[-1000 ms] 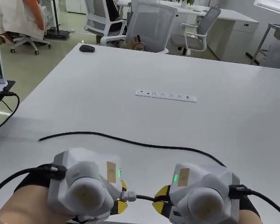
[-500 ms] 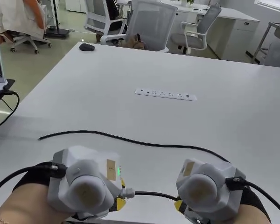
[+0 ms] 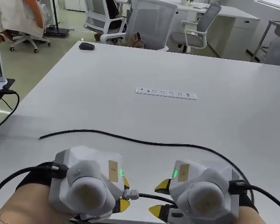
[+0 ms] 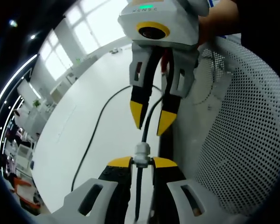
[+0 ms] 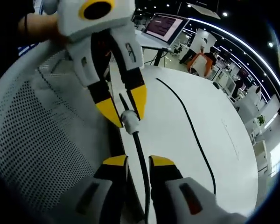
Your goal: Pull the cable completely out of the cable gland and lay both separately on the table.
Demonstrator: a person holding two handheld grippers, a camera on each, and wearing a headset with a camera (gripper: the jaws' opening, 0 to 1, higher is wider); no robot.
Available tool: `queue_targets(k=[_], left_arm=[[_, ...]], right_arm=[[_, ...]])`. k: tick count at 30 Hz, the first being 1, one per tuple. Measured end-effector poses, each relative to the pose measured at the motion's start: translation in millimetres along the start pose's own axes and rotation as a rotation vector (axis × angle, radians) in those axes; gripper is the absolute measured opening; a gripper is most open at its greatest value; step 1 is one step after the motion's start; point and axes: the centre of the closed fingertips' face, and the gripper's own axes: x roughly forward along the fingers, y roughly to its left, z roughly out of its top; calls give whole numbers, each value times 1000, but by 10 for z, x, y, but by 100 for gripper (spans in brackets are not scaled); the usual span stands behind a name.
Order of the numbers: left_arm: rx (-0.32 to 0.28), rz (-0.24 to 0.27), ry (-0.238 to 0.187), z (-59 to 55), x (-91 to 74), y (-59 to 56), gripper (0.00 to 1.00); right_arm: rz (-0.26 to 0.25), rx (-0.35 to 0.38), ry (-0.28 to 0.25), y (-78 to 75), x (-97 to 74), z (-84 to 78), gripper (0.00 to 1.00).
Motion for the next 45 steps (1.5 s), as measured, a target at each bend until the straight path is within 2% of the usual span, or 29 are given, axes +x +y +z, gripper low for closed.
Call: queue_targets(k=[3,6,9,15,23,24,28,29,31,33,37,40,45], left_arm=[[-4,-7,-5,6,1,-15,17],[1,1,-13,29,-5,7,17],[-12,19,2,-10,-24,46,17],[-19,24,2,-19,-11,63,17],[-25,29,10,-46,0,80,17],[-25,29,10,-43,3,78,17],[-26,28,10,-44,-6,74,17],[-25,28,10,-42,-7,72,17],[-19,21,11,-37,-4,52,17],[-16,5,8,-22,1,22,17],[-7,-3,-4,15,-8,-7,17],[-5,-6,-6,15,-4,-10,17],[-1,-9,-13,25,7,-9,17]], right_arm=[[-19,-11,10,-59,-10,-23,5],[-25,30,-3,-113,-14,-31,4],[-67,52,69,-194,-22,-193,4],[-96,153,185,-274,-43,-495,5],[-115,189,264,-303,-71,-679,5],[-111,188,262,-295,-73,-671,6],[-97,177,194,-265,-53,-502,11],[-74,143,122,-231,-19,-341,15],[-67,109,55,-203,-18,-173,21],[-36,62,11,-136,-11,-71,19],[-17,50,3,-77,-9,-41,16],[9,41,-13,-37,-3,-11,4],[7,53,3,-41,21,-58,4]])
